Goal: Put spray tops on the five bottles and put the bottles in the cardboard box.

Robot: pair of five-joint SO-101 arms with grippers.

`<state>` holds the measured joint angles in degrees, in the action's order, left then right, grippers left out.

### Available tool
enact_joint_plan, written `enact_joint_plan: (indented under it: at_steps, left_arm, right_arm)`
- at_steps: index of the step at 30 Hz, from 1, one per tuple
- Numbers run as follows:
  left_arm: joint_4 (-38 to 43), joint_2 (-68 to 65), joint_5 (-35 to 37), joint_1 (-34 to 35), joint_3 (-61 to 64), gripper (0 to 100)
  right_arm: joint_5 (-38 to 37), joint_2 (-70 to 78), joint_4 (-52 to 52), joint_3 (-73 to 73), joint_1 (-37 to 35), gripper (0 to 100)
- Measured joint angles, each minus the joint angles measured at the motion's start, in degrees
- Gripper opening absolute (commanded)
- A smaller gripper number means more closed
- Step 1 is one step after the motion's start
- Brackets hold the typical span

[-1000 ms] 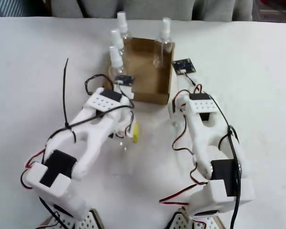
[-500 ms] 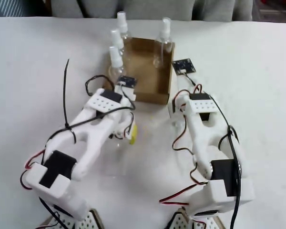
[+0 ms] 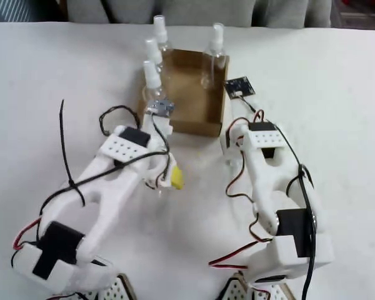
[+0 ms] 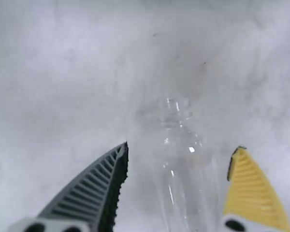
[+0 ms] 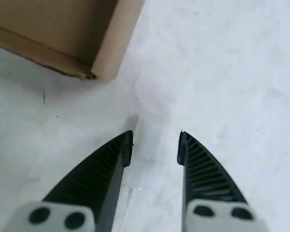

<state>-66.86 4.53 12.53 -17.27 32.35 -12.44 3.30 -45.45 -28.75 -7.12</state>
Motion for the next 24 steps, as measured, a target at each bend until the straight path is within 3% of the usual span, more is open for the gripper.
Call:
enact_joint_plan:
  at_steps: [14,20,24]
  left_arm:
    - [0.00,-8.00,0.09,0.00,-3.25,23]
    - [0.00,-10.64,3.16,0.26,-5.10,2]
    - [0.00,-10.73,0.97,-0.18,-5.80,3]
  right_arm:
    - [0.00,0.00,0.00,0.00,0.00,12.3]
    - [-0.09,0.00,0.00,0.00,0.00,12.3]
    - [-0.18,0.00,0.00,0.00,0.00,12.3]
